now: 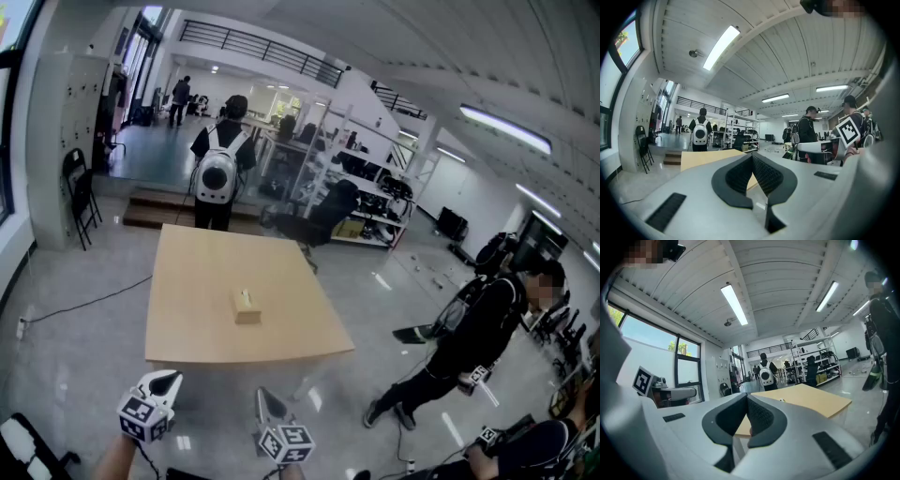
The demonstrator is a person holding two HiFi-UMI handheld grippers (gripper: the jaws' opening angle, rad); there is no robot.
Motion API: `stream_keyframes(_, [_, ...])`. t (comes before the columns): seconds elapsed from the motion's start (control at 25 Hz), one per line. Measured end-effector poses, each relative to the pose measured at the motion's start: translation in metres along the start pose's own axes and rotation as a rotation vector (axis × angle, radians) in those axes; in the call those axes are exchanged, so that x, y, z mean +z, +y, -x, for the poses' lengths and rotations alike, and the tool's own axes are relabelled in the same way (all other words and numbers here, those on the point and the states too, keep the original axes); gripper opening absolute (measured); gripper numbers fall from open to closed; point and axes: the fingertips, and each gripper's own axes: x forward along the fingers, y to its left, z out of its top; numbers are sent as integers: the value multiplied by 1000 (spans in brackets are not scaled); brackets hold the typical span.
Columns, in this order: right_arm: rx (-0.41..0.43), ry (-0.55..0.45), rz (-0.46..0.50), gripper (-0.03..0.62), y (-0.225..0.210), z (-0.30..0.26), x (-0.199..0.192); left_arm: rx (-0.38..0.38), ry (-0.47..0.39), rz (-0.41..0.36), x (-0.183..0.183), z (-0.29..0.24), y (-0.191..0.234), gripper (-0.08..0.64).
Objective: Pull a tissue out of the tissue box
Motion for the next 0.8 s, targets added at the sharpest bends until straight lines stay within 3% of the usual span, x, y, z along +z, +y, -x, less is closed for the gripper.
stream_keyframes(0.8, [7,0,19,11,-1,0,-4,4,-1,6,-8,-4,0,8])
